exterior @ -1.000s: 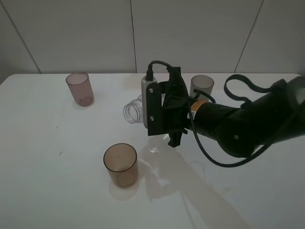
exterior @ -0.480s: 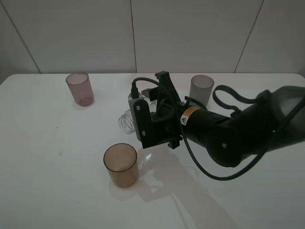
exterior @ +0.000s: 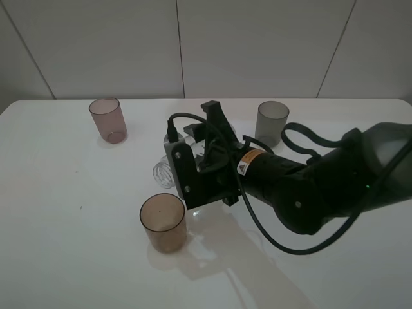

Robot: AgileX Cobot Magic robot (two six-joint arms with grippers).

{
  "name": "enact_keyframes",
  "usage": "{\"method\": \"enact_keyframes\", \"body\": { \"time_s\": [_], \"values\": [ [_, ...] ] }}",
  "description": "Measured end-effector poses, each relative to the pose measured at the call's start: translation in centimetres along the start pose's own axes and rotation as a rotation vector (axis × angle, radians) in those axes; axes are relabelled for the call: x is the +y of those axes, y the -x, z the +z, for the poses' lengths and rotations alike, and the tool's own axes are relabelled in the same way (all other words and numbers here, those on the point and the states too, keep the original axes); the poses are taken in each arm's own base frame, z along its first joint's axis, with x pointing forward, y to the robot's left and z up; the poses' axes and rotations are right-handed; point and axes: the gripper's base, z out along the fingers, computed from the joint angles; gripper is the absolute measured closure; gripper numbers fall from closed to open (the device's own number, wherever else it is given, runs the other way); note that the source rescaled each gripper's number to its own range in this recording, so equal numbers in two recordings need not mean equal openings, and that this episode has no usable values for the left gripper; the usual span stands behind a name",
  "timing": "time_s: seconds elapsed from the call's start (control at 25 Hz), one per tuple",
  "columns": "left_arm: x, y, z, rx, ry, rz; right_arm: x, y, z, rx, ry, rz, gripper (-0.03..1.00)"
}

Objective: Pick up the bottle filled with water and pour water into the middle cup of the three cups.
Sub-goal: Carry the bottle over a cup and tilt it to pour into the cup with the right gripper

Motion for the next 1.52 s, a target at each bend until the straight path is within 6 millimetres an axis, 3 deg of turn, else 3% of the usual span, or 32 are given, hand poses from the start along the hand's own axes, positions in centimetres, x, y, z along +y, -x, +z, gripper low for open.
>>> {"method": "enact_keyframes", "body": {
  "time_s": [0.56,1.52],
  "values": [
    [0.0,0.0,0.0,0.0,0.0,0.0,-0.1,-0.01,0.0,0.003,-0.011,-0.158,0.97],
    [0.0,0.0,0.0,0.0,0.0,0.0,-0.92,-0.13,-0.05,0.028,-0.099,-0.262,0.97]
  ]
}}
